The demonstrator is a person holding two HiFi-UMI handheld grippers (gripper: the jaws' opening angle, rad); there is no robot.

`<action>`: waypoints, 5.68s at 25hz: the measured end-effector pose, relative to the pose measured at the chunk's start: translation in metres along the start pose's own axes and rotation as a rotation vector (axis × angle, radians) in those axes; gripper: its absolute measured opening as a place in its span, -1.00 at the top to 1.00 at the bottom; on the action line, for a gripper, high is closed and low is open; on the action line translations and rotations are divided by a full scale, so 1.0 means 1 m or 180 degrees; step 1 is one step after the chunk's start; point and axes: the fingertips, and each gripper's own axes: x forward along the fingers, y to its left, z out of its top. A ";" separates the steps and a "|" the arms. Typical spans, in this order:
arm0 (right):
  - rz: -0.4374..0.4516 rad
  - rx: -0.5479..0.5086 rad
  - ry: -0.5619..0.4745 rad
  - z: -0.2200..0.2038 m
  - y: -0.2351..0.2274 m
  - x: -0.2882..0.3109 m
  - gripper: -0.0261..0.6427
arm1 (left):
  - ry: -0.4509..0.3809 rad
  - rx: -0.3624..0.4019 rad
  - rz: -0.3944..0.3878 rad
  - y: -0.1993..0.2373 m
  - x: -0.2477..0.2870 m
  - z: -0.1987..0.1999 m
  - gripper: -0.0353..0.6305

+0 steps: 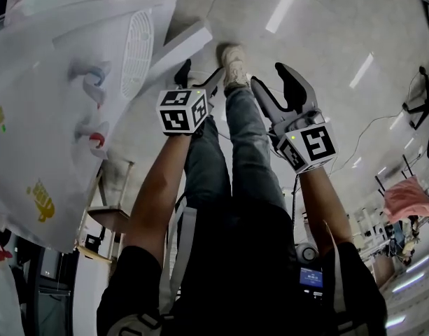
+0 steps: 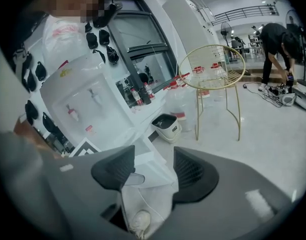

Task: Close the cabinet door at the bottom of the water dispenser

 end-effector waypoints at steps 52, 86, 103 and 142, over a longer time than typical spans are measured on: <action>0.0124 -0.0086 0.0147 0.028 -0.041 0.052 0.25 | -0.0222 -0.0252 0.0352 0.051 0.037 0.068 -0.32; 0.0154 -0.0077 0.0200 0.045 -0.056 0.066 0.25 | -0.0339 -0.0289 0.0681 0.070 0.049 0.096 -0.33; 0.0166 -0.0071 0.0256 0.050 -0.072 0.076 0.26 | -0.0477 -0.0368 0.1028 0.077 0.059 0.123 -0.37; -0.0430 -0.0015 -0.0513 0.088 -0.016 -0.059 0.27 | -0.0726 0.0627 0.0148 -0.077 -0.014 0.192 -0.21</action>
